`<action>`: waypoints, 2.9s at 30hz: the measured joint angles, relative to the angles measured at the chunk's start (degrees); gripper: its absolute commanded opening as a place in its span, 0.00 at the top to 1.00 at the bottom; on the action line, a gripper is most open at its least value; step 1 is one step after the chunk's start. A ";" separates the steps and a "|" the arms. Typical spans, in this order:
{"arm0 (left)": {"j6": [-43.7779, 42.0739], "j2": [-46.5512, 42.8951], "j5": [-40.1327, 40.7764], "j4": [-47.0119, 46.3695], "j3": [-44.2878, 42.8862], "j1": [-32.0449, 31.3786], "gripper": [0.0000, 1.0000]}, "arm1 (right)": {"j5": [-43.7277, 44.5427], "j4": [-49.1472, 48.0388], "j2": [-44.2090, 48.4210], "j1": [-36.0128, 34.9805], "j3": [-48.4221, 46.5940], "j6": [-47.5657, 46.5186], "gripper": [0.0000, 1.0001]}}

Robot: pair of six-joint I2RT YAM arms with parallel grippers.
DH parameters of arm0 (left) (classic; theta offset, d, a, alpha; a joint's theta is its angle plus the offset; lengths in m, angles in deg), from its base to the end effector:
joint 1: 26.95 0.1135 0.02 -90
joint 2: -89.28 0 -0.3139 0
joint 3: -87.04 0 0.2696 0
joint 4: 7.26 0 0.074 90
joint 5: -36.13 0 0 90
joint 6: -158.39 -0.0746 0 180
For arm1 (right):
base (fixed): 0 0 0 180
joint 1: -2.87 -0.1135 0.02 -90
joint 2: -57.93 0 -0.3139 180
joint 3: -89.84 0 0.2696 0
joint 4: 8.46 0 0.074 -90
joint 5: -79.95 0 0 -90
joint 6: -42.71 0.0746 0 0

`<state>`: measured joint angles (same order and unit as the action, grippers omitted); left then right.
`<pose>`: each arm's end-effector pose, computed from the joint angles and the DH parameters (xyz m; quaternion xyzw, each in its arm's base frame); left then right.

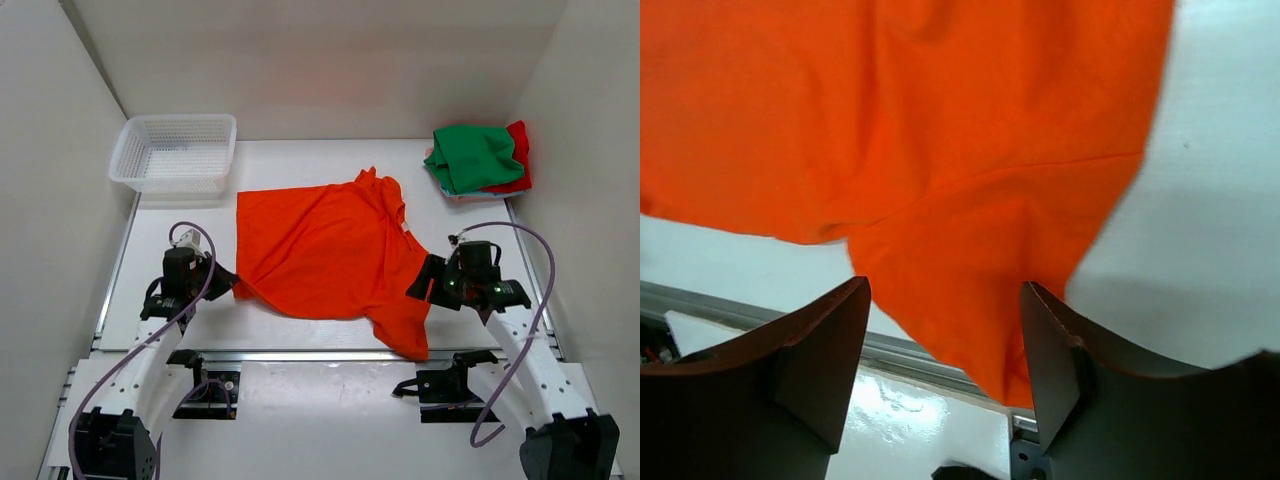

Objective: Fold and stack the t-shirts
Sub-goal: Flatten out the tshirt

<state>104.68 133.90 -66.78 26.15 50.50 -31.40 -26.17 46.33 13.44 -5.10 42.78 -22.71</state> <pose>0.1716 -0.0301 0.1989 -0.2041 0.8839 -0.2382 0.3470 0.1503 0.0420 0.2304 0.0904 0.9335 0.2172 0.2705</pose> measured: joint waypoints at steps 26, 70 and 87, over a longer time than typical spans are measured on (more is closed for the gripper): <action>1.20 -0.55 -1.51 -2.91 1.55 0.09 1.00 | 8.07 -12.33 -31.50 -0.63 -22.86 -2.86 1.00; -0.55 6.82 0.50 -4.96 -3.15 1.29 1.00 | 15.87 -10.71 -57.44 -2.97 -31.28 -10.91 1.00; -1.95 7.80 7.74 -6.54 -8.11 2.89 1.00 | 17.14 -12.50 -59.39 4.96 -40.09 -11.10 0.59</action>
<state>102.74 141.70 -59.04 19.61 42.39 -28.52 -9.03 33.83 -45.95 -0.14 2.70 -33.82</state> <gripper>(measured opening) 0.092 0.419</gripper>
